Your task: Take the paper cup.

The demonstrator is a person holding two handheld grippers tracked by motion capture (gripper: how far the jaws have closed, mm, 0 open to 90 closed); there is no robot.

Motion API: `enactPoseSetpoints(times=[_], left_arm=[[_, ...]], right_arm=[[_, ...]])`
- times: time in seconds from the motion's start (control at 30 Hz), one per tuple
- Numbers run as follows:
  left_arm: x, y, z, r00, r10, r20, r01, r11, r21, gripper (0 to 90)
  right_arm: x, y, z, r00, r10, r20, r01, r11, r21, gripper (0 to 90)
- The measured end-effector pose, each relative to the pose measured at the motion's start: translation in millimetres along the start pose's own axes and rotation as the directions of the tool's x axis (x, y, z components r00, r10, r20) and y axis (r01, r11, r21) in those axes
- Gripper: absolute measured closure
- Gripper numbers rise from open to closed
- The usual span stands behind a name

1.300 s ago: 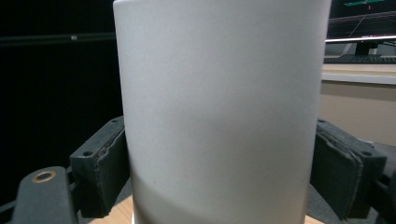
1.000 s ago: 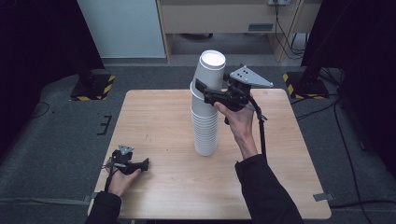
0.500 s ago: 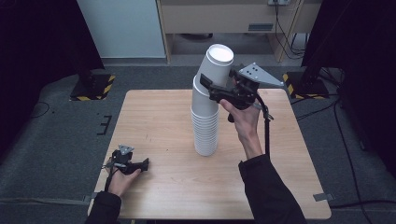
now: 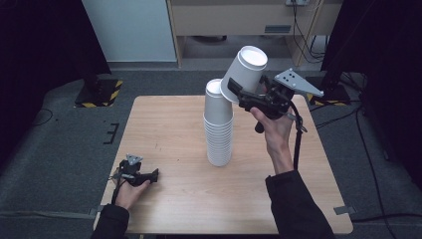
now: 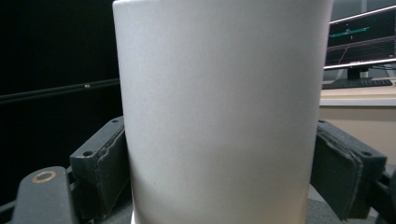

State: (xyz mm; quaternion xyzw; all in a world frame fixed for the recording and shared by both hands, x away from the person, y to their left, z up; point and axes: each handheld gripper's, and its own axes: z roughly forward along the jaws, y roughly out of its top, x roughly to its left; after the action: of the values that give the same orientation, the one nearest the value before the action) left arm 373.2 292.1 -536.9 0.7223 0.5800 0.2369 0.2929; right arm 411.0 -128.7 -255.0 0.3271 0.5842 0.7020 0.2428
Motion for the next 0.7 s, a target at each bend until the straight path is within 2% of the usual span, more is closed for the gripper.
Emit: enactPoseSetpoints(times=[0.07,0.4,0.7], left_arm=[[0.0,0.0,0.0,1.0,0.0,0.0,0.0,1.0,0.0,0.0],[0.0,0.0,0.0,1.0,0.0,0.0,0.0,1.0,0.0,0.0],[0.1,0.0,-0.1,1.0,0.0,0.001,0.0,1.0,0.0,0.0]], right_arm=[[-1.0,-0.4,-1.8,1.0,0.002,0.001,-0.002,1.0,0.0,15.6],[-13.7,-11.3,-32.7,0.9991,0.034,0.025,-0.034,0.999,0.004,15.6],[-24.2,-23.4,-47.6,0.9975,0.051,0.049,-0.052,0.998,0.018,15.6]])
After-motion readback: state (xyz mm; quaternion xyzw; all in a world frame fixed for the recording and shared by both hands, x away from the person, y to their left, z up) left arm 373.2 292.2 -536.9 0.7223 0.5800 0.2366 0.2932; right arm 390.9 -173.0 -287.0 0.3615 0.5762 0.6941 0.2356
